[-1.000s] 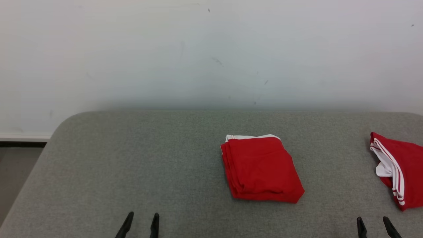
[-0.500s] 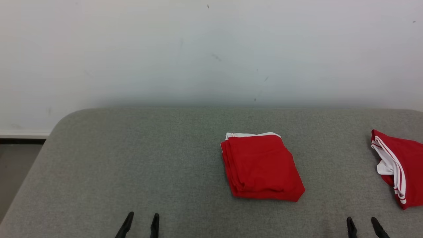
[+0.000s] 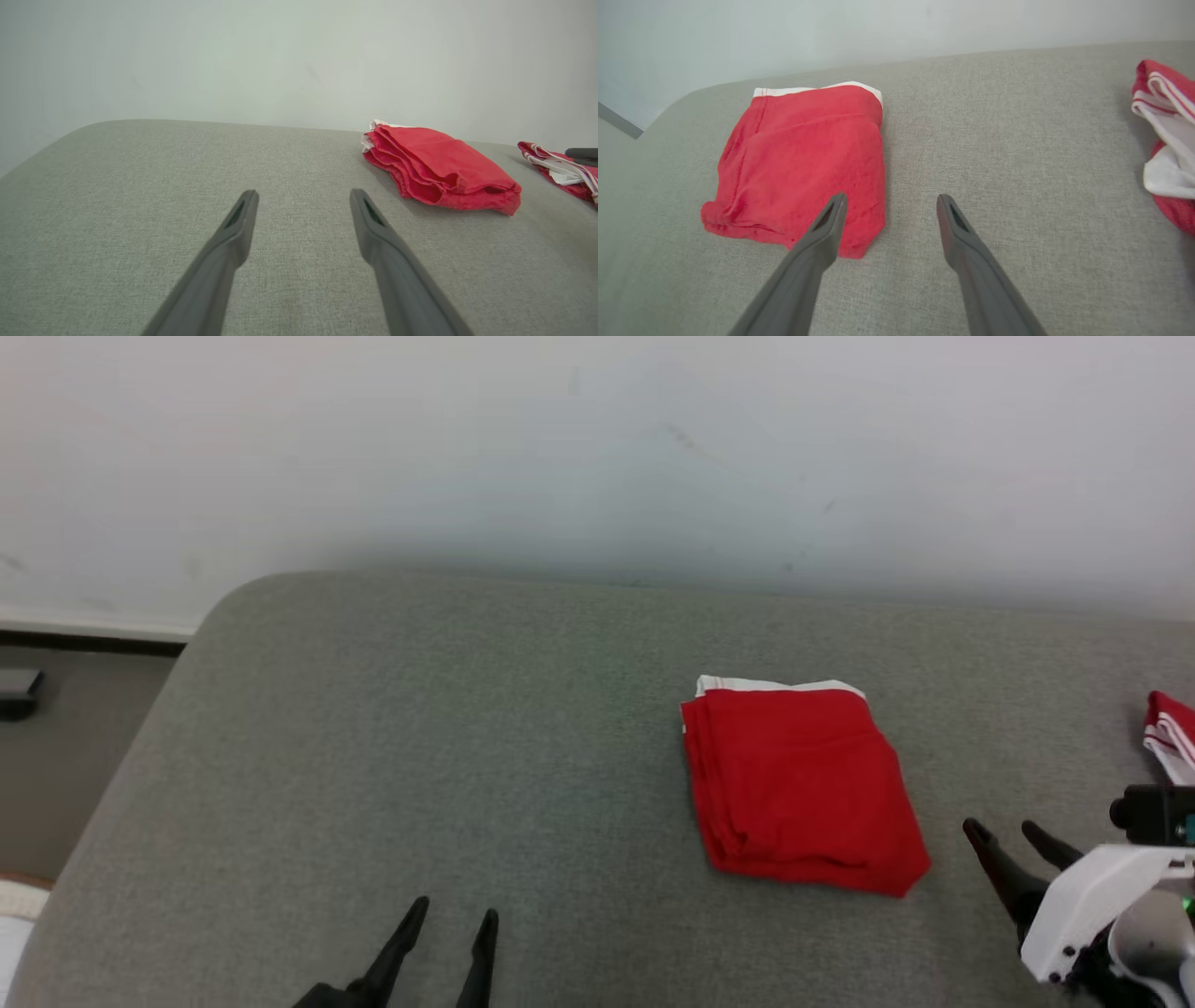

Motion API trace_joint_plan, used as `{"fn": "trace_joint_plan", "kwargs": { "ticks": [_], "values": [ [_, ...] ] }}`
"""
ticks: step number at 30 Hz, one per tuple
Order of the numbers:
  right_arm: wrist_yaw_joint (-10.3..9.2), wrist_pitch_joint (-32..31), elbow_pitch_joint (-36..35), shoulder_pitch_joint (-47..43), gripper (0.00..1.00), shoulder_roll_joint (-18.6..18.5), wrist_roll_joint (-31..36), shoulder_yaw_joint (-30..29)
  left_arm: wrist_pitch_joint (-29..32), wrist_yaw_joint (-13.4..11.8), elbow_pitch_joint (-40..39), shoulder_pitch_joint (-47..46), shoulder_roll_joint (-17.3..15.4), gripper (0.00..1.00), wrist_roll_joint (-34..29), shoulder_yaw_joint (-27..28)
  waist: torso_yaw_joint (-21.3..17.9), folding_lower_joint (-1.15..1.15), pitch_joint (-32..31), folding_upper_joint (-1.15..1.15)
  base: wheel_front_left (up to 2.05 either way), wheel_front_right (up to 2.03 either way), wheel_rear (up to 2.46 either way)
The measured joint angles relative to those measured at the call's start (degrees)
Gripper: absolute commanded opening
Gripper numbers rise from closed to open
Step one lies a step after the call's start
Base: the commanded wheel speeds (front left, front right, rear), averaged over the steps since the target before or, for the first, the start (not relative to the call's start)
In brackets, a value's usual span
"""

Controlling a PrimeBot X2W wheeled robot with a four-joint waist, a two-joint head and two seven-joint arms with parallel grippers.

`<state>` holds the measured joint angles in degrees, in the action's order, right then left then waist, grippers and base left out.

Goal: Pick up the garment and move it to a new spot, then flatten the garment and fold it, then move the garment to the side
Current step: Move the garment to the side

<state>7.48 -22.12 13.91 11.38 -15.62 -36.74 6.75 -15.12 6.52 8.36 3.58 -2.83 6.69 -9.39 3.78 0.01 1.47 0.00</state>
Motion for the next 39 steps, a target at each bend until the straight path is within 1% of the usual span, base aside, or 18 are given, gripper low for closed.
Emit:
{"fn": "trace_joint_plan", "kwargs": {
  "ticks": [3, 7, 10, 15, 21, 28, 29, 30, 32, 33, 39],
  "values": [
    [0.0, -3.9, 4.1, 5.4, 1.0, -0.4, -1.2, -0.7, 0.0, 0.1, 0.3, -1.5, 0.0, 1.0, 0.1, -0.8, 2.2, 0.0, 1.5, 0.0, 0.0, 0.0, 0.0],
    [0.0, -6.8, 11.3, 11.7, 1.0, -0.6, -1.0, -2.4, 0.0, 0.5, 0.9, -3.4, 0.0, 1.0, 0.4, -1.8, 5.5, 0.0, 3.9, 0.0, 0.0, 0.0, 0.0],
    [-0.01, -7.4, 15.8, 14.6, 1.0, -0.9, 0.2, -2.7, 0.0, 0.5, 1.4, -3.9, 0.0, 1.0, 0.5, -2.2, 7.9, 0.0, 5.6, 0.0, 0.0, 0.0, 0.0],
    [-0.01, -7.5, 20.9, 17.7, 1.0, -0.5, 0.5, -2.5, 0.0, 0.6, 1.8, -4.8, 0.0, 1.0, 0.6, -2.8, 11.1, 0.0, 8.0, 0.0, 0.0, 0.0, 0.0],
    [-0.01, -7.3, 24.0, 19.6, 1.0, -0.2, -0.8, -1.2, 0.0, 0.7, 1.8, -5.9, 0.0, 1.0, 0.6, -3.3, 12.2, 0.0, 9.6, 0.0, 0.0, 0.0, 0.0],
    [-0.01, -7.3, 24.6, 20.5, 1.0, 0.8, -6.4, 0.3, 0.0, 0.8, 2.1, -7.1, 0.0, 1.0, 0.5, -4.0, 11.9, 0.0, 10.1, 0.0, 0.0, 0.0, 0.0],
    [-0.01, -7.4, 24.6, 20.5, 0.75, 0.8, -6.8, 0.9, 0.0, 0.9, 2.1, -7.2, 0.0, 1.0, 0.6, -4.1, 11.9, 0.0, 10.2, 0.0, 0.0, 0.0, 0.0],
    [-0.01, -7.4, 24.5, 20.6, 0.75, 0.8, -7.1, 1.4, 0.0, 0.9, 2.1, -7.3, 0.0, 1.0, 0.6, -4.1, 12.0, 0.0, 10.2, -0.01, 0.0, 0.0, 0.0],
    [-0.01, -7.4, 24.5, 20.6, 0.12, 0.6, -8.1, 2.5, 0.0, 1.0, 2.2, -7.4, 0.0, 1.0, 0.6, -4.3, 12.0, 0.0, 10.2, 0.0, 0.0, 0.0, 0.0],
    [-0.01, -7.0, 24.4, 20.6, 0.0, 0.6, -8.5, 2.9, 0.0, 1.0, 2.3, -7.5, 0.0, 1.0, 0.6, -4.4, 12.1, 0.0, 10.3, 0.0, 0.0, 0.0, 0.0],
    [-0.01, -3.7, 24.3, 20.6, 0.0, 0.2, -11.0, 5.0, 0.0, 1.0, 2.5, -7.7, 0.0, 1.0, 0.6, -4.5, 12.2, 0.0, 10.0, 0.0, 0.0, 0.0, 0.0]
  ]
}}
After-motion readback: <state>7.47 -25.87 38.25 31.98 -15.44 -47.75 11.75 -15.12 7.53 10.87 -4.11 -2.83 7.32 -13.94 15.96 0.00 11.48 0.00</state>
